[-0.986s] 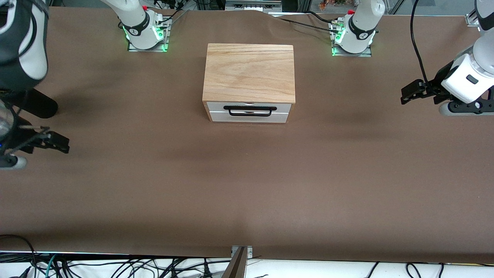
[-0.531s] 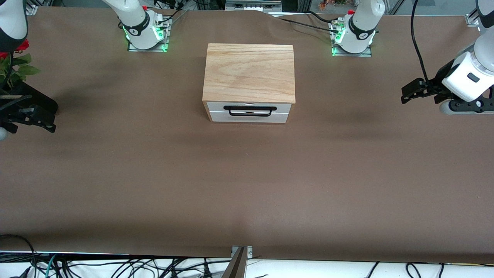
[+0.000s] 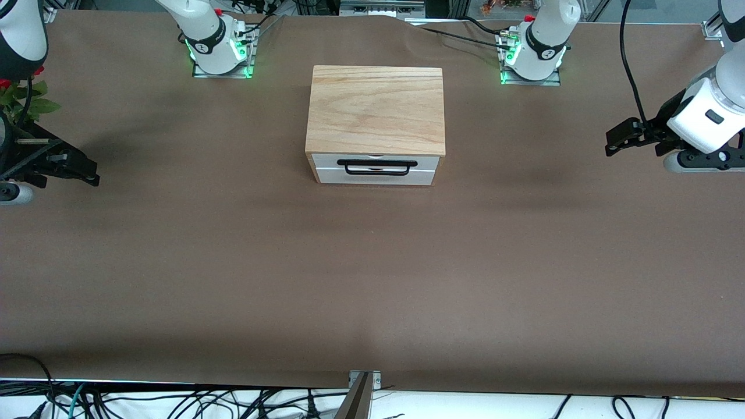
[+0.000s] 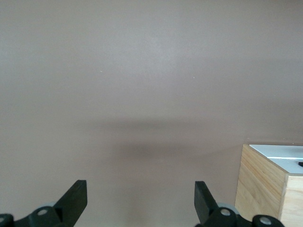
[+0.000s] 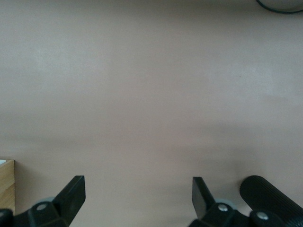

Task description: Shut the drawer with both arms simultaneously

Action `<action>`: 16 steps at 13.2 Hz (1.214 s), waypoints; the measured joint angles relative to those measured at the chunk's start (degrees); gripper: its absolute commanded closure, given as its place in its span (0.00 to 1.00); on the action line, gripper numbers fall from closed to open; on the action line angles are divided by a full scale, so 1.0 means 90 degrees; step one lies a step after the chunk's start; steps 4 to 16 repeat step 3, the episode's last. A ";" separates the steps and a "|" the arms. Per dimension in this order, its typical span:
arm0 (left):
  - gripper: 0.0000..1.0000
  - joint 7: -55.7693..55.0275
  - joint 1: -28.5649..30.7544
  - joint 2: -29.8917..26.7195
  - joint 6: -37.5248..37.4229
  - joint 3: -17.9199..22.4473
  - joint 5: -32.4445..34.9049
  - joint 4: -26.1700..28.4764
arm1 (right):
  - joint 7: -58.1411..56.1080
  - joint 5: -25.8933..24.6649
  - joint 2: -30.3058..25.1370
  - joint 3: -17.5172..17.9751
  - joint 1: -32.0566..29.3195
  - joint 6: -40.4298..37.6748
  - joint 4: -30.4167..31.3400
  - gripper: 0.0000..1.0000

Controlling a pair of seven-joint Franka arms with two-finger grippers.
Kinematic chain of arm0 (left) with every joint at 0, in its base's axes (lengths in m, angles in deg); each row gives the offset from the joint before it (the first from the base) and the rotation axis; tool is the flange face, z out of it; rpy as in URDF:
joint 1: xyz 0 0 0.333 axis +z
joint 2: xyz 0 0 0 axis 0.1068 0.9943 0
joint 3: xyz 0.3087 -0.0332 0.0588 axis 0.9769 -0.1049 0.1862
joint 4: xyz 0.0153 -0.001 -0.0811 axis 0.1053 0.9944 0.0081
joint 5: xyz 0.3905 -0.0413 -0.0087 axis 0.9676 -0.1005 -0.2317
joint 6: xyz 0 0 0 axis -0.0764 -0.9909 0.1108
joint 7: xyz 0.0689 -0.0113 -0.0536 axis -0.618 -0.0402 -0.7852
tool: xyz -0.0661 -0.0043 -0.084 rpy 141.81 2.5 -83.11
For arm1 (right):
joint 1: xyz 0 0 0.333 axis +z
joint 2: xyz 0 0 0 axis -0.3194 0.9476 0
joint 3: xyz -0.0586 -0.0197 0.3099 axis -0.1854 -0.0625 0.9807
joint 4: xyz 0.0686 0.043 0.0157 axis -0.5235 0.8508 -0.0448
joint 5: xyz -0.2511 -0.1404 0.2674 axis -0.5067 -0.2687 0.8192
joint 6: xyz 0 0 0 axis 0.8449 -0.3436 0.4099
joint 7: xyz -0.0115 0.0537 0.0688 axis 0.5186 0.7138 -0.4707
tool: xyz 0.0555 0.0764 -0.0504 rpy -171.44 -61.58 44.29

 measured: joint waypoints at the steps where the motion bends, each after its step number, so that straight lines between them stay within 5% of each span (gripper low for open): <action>1: 0.00 0.0000 0.0000 0.0000 0.0000 0.0000 0.0000 0.0000 | 0.0000 0.0000 0.0000 0.0000 -0.0024 -0.0003 0.0000 0.00; 16: 0.00 0.0000 0.0000 0.0000 0.0000 0.0000 0.0000 0.0000 | 0.0001 0.0000 0.0002 0.0000 -0.0049 -0.0003 0.0000 0.00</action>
